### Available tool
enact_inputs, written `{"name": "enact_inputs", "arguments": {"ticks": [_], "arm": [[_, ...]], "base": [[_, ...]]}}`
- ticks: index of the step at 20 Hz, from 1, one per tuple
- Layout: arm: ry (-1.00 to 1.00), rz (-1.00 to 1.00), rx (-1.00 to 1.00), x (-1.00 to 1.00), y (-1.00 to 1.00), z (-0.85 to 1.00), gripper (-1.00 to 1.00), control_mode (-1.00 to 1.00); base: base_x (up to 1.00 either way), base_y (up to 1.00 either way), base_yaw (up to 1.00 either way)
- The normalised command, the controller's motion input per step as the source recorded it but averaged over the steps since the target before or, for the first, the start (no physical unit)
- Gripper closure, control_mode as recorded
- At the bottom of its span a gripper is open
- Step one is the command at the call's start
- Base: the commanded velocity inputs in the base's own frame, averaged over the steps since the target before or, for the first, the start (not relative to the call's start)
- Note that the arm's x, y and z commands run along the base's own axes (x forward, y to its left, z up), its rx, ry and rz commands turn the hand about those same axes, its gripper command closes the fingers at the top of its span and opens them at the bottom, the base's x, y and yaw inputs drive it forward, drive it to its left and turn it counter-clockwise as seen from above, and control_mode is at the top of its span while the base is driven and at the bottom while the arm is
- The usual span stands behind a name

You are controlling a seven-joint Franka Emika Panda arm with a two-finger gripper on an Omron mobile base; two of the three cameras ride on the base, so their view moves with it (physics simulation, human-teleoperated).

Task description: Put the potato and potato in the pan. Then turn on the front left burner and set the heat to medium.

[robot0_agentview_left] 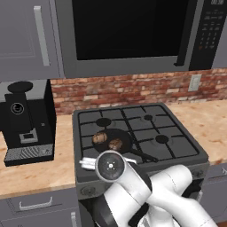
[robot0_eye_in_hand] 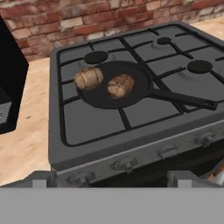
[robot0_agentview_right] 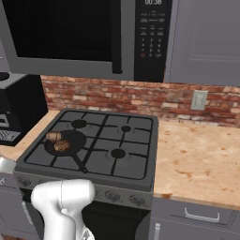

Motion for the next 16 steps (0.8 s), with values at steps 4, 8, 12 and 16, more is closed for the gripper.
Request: {"name": "enact_inputs", "arguments": {"ticks": [4, 8, 12, 16], "arm": [[-0.21, 0.08, 0.0, -0.15, 0.03, -0.04, -1.0, -1.0], [-0.24, 0.06, 0.01, -0.16, 0.0, -0.23, -1.0, -1.0], [-0.21, 0.02, 0.0, -0.18, 0.0, -0.28, -1.0, -1.0], [-0.18, 0.02, 0.0, -0.25, 0.0, -0.24, -1.0, -1.0]], "base": [[0.0, 0.0, 0.0], [0.0, 0.0, 0.0], [0.0, 0.0, 0.0], [0.0, 0.0, 0.0]]}}
